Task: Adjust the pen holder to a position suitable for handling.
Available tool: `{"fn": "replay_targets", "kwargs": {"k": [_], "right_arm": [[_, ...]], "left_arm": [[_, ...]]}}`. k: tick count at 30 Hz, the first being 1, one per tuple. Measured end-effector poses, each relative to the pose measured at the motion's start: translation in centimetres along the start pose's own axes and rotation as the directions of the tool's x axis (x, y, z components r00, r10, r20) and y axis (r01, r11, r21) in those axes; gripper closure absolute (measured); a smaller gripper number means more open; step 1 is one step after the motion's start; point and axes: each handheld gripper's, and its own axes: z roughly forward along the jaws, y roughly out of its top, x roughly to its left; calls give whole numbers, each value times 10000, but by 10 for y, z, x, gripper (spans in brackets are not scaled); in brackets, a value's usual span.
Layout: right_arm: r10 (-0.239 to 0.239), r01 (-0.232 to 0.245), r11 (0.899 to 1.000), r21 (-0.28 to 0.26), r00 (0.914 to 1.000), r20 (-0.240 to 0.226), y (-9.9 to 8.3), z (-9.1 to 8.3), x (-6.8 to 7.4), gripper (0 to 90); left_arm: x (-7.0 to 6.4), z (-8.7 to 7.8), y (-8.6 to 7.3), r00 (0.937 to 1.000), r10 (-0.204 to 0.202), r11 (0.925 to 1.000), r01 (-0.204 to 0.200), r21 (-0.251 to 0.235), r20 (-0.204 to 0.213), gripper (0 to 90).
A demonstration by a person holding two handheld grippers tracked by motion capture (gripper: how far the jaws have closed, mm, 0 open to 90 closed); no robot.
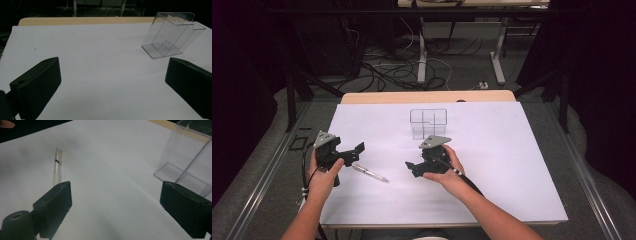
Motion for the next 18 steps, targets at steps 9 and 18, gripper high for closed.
{"fn": "replay_targets", "kwargs": {"k": [9, 18], "right_arm": [[-4, 11, 9996, 288, 9997, -243, 1, 12, 13, 81], [-288, 301, 9992, 261, 9984, -480, 1, 26, 22, 29]], "left_arm": [[1, 0, 0, 9999, 1, 10000, -1, -4, -130, 2], [1, 0, 0, 9999, 12, 10000, -11, 23, -140, 2]]}}
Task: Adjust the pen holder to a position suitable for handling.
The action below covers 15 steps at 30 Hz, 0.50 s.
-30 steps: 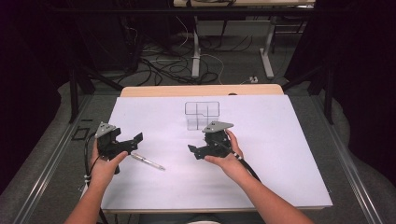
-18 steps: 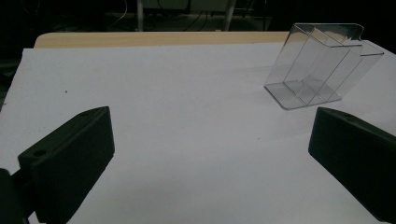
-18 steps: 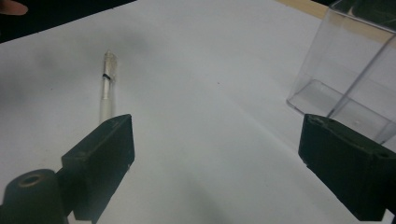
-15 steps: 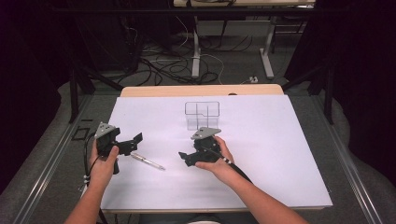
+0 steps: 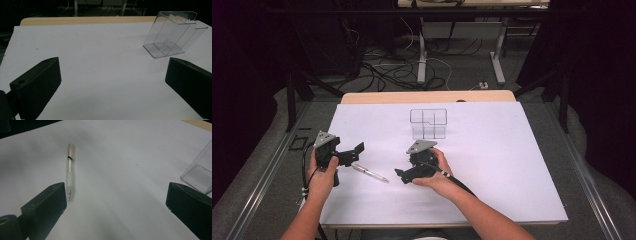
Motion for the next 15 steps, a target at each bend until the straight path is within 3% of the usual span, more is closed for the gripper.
{"fn": "replay_targets", "kwargs": {"k": [8, 15], "right_arm": [[-536, 536, 9986, -38, 9984, -173, -1, 13, 7, 73], [-548, 542, 9985, -120, 9970, -554, -1, 23, 13, 166]], "left_arm": [[0, 0, 0, 10000, 35, 10000, -35, 87, 11, 2], [1, 1, 0, 10000, 37, 9999, -37, 115, 7, 2]]}}
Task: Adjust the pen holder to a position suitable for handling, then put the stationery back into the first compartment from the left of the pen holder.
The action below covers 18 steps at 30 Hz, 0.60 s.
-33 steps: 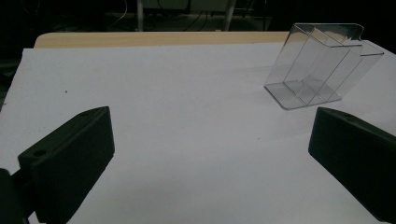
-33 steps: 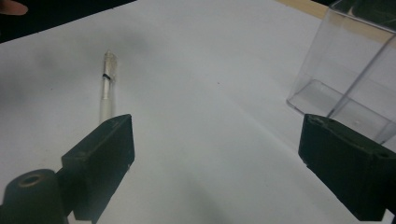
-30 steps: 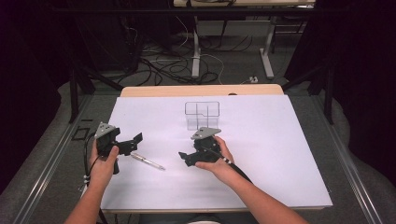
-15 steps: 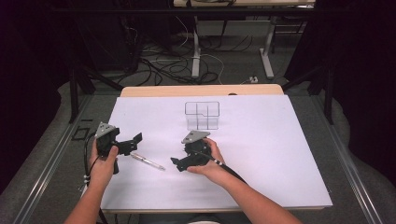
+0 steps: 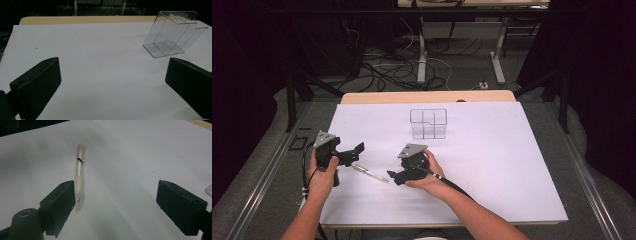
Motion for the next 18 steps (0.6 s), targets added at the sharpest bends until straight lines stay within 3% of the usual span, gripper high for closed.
{"fn": "replay_targets", "kwargs": {"k": [6, 11, 18], "right_arm": [[-236, 232, 9996, -178, 9995, -222, 0, 11, 7, 239], [-174, 139, 9980, -619, 9982, -567, 1, 16, 13, 378], [-308, 290, 9993, -222, 9957, -872, 4, 24, 20, 433]], "left_arm": [[1, 0, 0, 10000, -7, 10000, 7, -10, -19, 2], [1, -1, 0, 10000, 4, 10000, -5, -44, -39, 2], [2, -1, 0, 10000, -52, 10000, 51, -51, -68, 2]]}}
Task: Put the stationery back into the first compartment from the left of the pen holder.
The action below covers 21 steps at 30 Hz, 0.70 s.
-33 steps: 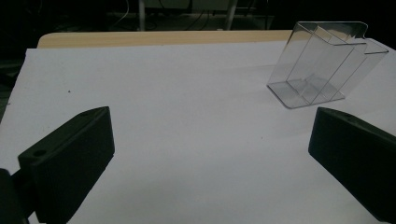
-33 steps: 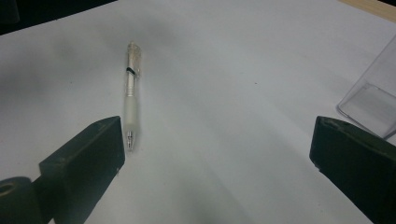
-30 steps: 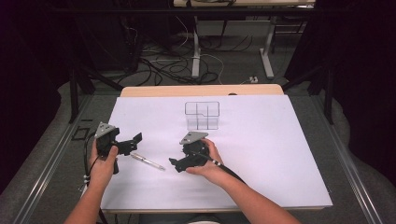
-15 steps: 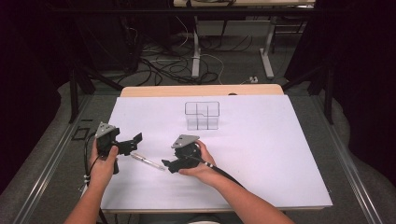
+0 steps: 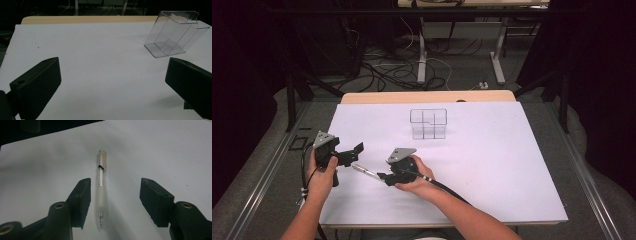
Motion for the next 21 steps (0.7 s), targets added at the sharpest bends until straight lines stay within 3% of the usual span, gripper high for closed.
{"fn": "replay_targets", "kwargs": {"k": [5, 10, 21], "right_arm": [[-123, 129, 9996, 233, 9995, -274, -1, 7, 2, 498], [63, -36, 9990, 438, 9981, -616, -2, 15, 3, 573], [-83, 120, 9961, 871, 9990, -433, -4, 26, 7, 675]], "left_arm": [[0, 0, 0, 10000, 8, 10000, -8, 53, 19, 2], [1, 0, 0, 10000, -8, 10000, 8, 47, 8, 2], [2, 1, 0, 10000, -19, 10000, 19, 49, -2, 2]]}}
